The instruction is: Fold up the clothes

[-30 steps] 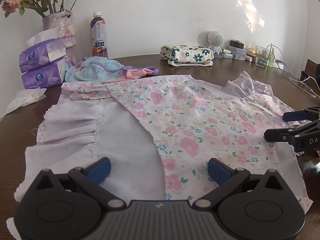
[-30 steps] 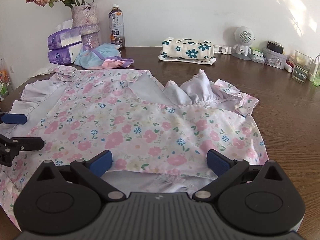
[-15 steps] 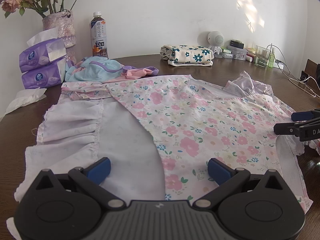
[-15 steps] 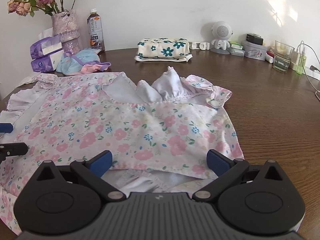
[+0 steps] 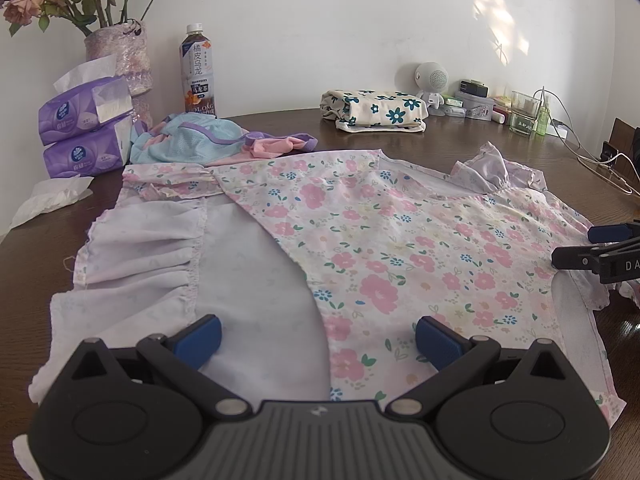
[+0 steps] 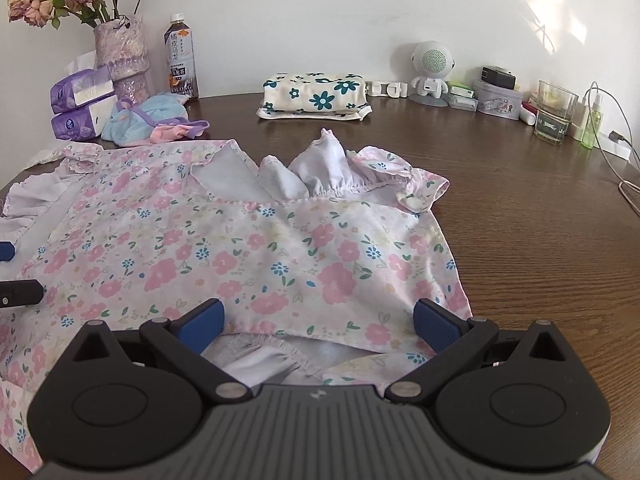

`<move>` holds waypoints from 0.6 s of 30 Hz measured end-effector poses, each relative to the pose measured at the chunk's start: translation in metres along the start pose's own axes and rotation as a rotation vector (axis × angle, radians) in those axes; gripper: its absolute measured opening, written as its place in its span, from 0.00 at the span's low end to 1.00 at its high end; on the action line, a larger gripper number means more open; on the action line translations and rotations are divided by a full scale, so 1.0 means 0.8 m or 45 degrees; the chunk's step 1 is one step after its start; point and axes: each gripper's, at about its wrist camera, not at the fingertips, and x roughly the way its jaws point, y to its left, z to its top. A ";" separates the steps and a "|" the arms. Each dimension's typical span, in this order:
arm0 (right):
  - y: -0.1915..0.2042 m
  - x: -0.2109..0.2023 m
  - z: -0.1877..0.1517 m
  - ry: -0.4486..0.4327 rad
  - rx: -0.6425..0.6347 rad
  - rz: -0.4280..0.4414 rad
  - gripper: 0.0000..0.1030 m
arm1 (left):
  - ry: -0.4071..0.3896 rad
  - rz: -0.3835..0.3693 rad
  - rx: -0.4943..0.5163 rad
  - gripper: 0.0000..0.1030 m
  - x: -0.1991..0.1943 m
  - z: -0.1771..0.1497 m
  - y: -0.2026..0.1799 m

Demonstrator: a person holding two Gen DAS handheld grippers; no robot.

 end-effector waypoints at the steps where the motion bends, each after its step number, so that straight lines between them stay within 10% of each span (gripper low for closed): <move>1: 0.000 0.000 0.000 0.000 0.000 0.000 0.99 | 0.000 0.000 0.000 1.00 0.000 0.000 0.000; 18: -0.005 -0.004 0.000 -0.025 0.048 0.024 0.99 | 0.000 0.000 -0.001 1.00 0.000 0.000 0.000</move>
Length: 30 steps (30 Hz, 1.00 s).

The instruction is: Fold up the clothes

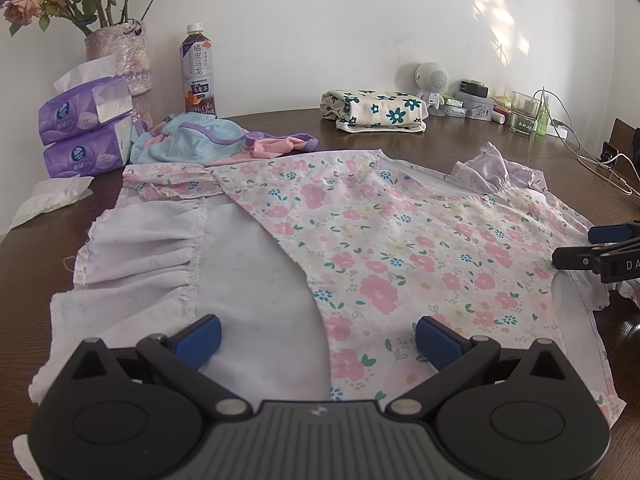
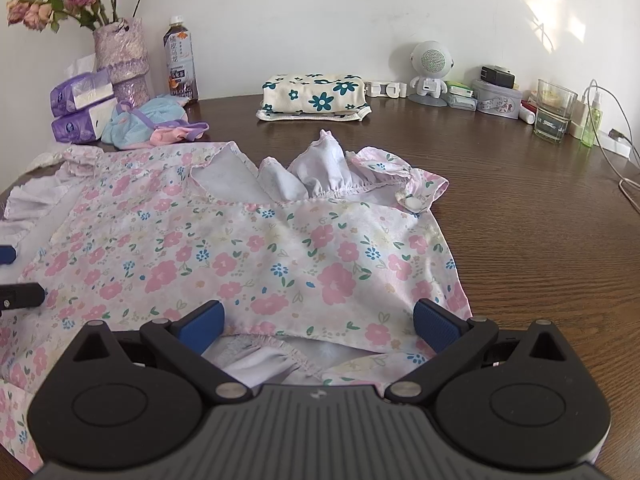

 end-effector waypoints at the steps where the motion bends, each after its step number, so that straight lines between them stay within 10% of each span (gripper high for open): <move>1: -0.001 -0.002 0.000 -0.013 0.016 0.011 1.00 | 0.000 0.000 0.000 1.00 0.000 0.000 0.000; 11: 0.067 -0.012 -0.001 -0.002 -0.048 0.308 1.00 | 0.000 0.000 0.000 1.00 0.000 0.000 0.000; 30: 0.110 -0.001 -0.008 0.033 -0.253 0.241 0.99 | 0.000 0.000 0.000 1.00 0.000 0.000 0.000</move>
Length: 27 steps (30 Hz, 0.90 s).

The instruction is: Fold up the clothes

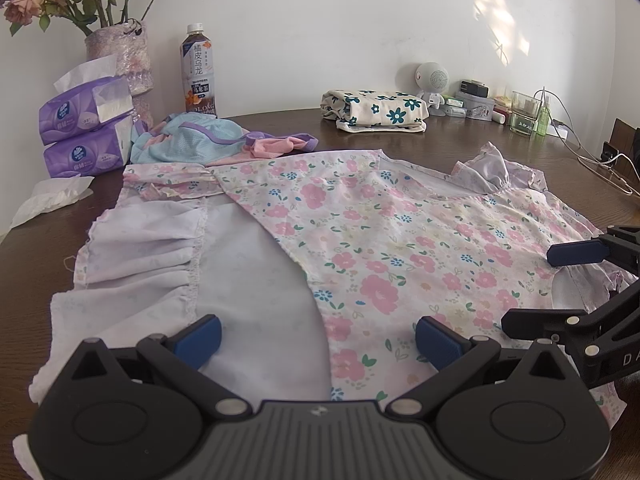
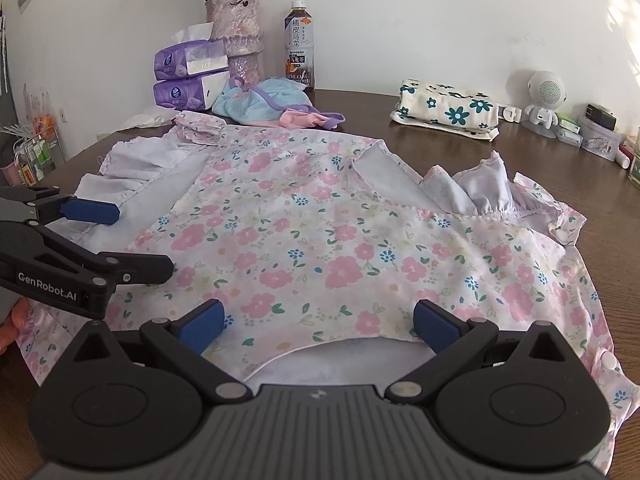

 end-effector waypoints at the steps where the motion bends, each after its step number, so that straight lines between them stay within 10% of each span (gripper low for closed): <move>1: 0.001 0.000 0.000 0.002 -0.003 -0.003 0.99 | 0.000 0.000 0.000 1.00 0.000 0.000 0.000; 27: 0.003 0.001 0.000 0.008 -0.017 -0.015 0.99 | 0.001 0.004 -0.006 1.00 0.000 0.000 0.000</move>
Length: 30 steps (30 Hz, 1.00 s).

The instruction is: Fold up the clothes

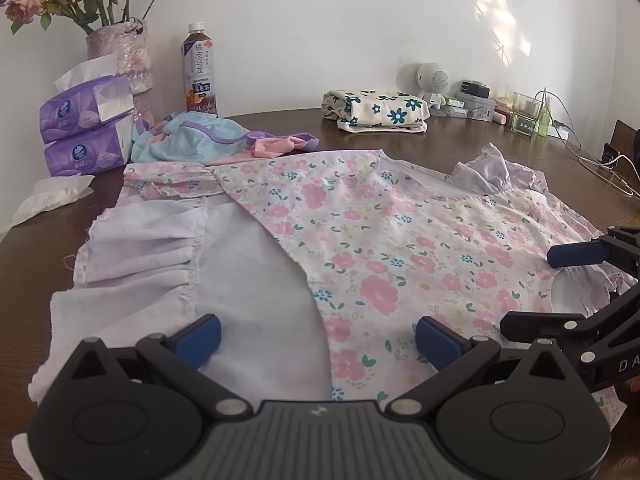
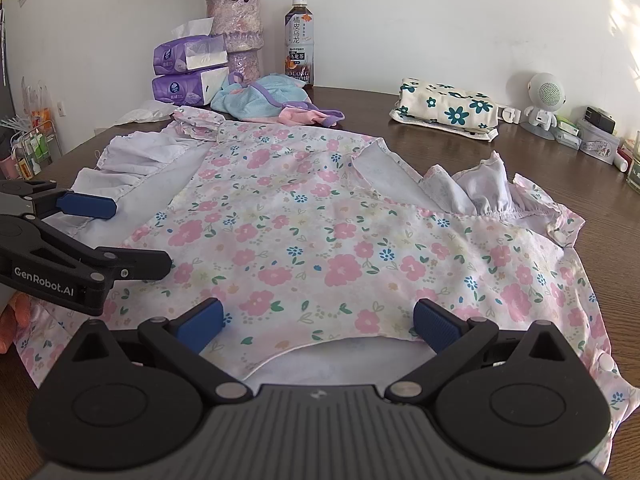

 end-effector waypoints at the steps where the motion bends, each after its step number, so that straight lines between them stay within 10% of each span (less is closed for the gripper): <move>1: 0.000 0.000 0.000 0.000 0.000 0.000 0.99 | 0.000 0.001 0.000 1.00 0.000 0.000 0.000; 30: 0.000 0.000 0.000 0.000 -0.001 0.001 0.99 | 0.006 0.009 0.004 1.00 0.001 0.002 -0.002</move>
